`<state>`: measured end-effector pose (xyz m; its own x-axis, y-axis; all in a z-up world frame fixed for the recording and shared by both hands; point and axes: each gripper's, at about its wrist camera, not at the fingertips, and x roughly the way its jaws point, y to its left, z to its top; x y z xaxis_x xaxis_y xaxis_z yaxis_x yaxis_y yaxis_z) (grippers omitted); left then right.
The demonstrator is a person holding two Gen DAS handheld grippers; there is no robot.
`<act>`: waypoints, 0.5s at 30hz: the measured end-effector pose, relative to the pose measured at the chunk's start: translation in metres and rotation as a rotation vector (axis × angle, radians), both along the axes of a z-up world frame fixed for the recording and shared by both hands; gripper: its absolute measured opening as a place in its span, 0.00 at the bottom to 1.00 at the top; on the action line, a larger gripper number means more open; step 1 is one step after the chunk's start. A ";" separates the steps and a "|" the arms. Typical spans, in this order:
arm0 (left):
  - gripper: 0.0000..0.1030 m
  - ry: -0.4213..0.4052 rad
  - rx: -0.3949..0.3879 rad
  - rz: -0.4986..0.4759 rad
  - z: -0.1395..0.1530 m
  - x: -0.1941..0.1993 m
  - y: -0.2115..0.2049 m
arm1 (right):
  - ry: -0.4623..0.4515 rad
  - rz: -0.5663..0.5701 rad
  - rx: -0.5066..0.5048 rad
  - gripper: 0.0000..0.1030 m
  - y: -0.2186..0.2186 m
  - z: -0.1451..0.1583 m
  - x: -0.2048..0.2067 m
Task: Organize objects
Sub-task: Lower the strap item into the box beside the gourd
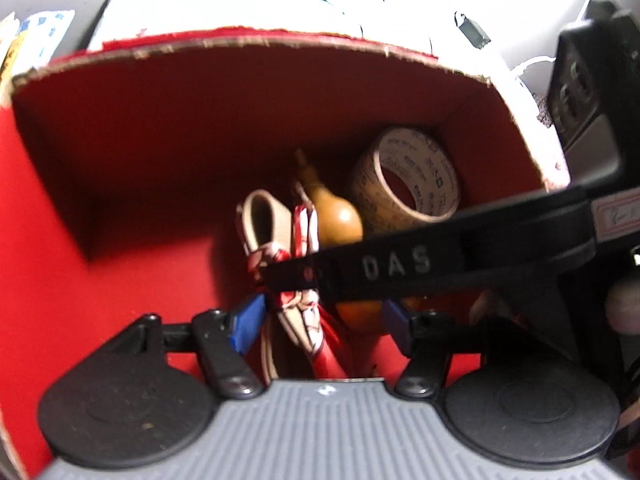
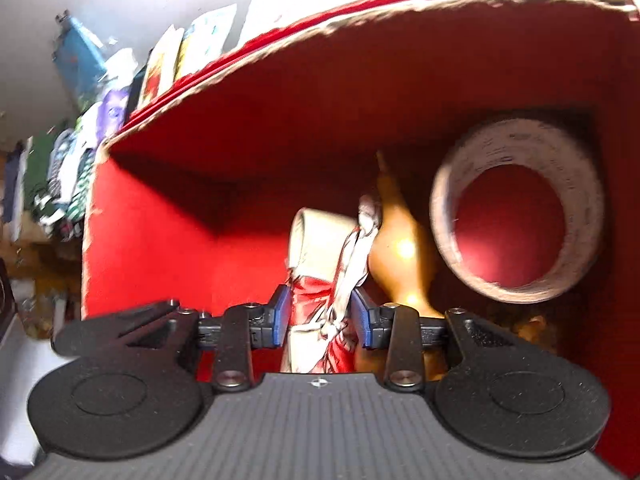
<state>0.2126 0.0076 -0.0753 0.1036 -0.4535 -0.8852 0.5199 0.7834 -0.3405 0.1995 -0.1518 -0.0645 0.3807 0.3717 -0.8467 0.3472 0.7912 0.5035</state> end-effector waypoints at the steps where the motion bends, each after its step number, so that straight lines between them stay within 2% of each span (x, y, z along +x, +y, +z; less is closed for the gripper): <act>1: 0.63 -0.009 0.005 -0.001 0.000 -0.001 -0.001 | -0.001 -0.009 0.002 0.37 -0.002 -0.001 -0.001; 6: 0.64 -0.023 0.012 -0.005 0.001 -0.003 -0.003 | -0.024 -0.053 -0.008 0.37 -0.007 -0.002 -0.007; 15: 0.67 -0.058 0.005 -0.021 0.003 -0.007 -0.002 | -0.117 -0.107 -0.007 0.36 -0.017 0.001 -0.011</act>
